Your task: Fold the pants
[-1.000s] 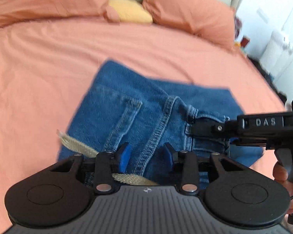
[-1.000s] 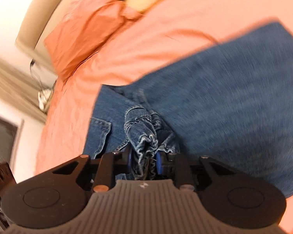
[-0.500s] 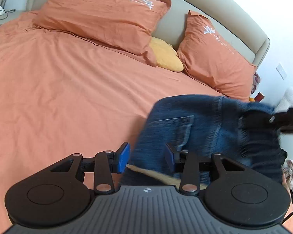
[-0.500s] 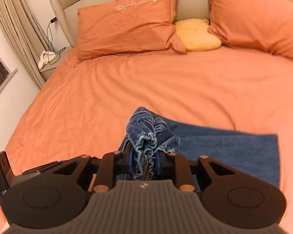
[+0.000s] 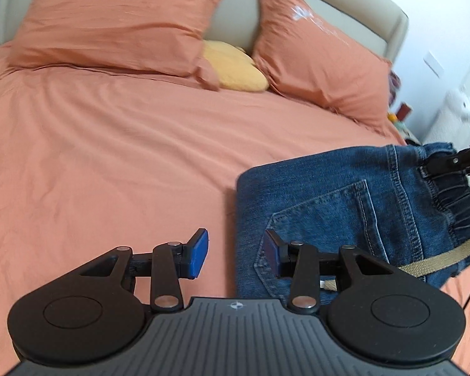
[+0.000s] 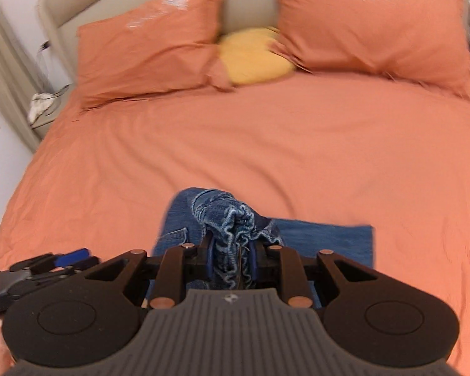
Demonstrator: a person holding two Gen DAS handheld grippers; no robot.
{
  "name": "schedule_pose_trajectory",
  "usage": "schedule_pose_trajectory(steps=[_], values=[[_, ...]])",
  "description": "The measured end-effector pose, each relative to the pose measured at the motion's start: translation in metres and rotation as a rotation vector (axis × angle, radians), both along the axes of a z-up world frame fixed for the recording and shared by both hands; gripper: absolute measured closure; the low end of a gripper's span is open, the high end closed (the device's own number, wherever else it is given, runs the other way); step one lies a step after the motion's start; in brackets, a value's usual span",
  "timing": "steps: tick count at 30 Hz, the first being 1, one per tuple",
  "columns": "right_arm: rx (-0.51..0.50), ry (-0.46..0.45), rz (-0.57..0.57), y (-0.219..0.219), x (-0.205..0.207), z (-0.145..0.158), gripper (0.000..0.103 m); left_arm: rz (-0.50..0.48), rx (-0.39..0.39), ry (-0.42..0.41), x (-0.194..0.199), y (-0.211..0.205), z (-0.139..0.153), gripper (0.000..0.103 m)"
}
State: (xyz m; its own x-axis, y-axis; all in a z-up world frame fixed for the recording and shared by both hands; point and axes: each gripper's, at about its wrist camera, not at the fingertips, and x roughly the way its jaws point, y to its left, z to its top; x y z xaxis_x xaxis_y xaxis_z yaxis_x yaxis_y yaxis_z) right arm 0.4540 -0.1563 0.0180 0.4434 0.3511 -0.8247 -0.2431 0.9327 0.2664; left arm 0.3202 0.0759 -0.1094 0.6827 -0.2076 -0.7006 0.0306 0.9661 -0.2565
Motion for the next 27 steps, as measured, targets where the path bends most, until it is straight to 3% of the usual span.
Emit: schedule_pose_trajectory(steps=[8, 14, 21, 24, 27], values=[[0.058, 0.104, -0.137, -0.091, 0.035, -0.087, 0.086, -0.098, 0.055, 0.033, 0.044, -0.05, -0.029, 0.056], [0.054, 0.145, -0.182, -0.121, 0.055, -0.147, 0.088, -0.118, 0.097, 0.029, 0.077, -0.067, -0.053, 0.057], [0.075, 0.159, -0.185, -0.126, 0.074, -0.18, 0.086, -0.116, 0.095, 0.069, 0.113, -0.072, -0.08, 0.057], [0.074, 0.149, -0.171, -0.128, 0.071, -0.182, 0.085, -0.108, 0.136, 0.135, 0.126, -0.077, -0.093, 0.052], [0.046, 0.13, -0.165, -0.124, 0.067, -0.178, 0.083, -0.103, 0.198, 0.15, 0.129, -0.087, -0.093, 0.052]])
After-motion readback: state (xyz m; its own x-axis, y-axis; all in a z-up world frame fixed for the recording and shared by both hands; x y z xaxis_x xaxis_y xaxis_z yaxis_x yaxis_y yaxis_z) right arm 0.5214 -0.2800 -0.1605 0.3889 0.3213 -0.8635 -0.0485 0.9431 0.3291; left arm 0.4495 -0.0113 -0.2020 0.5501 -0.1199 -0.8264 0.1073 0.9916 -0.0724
